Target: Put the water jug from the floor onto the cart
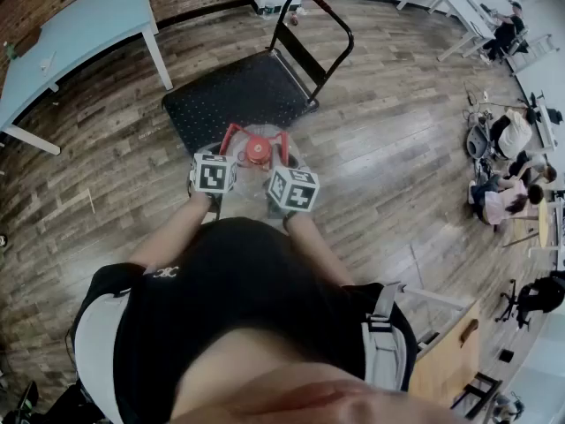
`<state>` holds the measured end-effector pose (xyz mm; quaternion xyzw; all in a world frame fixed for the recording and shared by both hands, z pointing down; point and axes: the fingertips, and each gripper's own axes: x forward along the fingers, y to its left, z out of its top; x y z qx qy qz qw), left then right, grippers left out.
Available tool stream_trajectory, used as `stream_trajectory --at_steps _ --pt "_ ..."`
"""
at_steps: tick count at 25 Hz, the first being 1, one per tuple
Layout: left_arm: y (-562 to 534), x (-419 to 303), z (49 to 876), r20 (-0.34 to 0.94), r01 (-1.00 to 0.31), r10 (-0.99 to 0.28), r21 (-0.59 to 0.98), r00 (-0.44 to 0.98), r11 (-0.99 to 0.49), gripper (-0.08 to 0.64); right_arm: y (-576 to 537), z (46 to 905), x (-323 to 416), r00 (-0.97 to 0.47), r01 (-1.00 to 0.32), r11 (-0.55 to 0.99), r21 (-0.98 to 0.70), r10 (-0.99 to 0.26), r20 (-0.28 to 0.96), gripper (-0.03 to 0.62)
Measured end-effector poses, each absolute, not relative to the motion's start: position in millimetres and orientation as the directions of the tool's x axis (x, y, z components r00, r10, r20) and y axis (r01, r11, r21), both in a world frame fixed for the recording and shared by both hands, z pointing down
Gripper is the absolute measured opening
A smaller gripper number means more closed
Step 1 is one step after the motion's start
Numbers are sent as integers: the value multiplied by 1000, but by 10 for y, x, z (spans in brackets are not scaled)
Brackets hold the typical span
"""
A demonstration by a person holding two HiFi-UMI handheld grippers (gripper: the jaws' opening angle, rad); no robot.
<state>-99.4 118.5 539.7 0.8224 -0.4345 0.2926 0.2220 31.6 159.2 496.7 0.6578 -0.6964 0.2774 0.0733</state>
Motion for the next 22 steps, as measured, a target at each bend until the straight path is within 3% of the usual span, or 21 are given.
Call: stream_trajectory --at_steps 22 --pt "1235 -1032 5510 687 -824 -541 153 486 -546 43 1634 5152 238 -122 -938 -65 -342 -860 496 15"
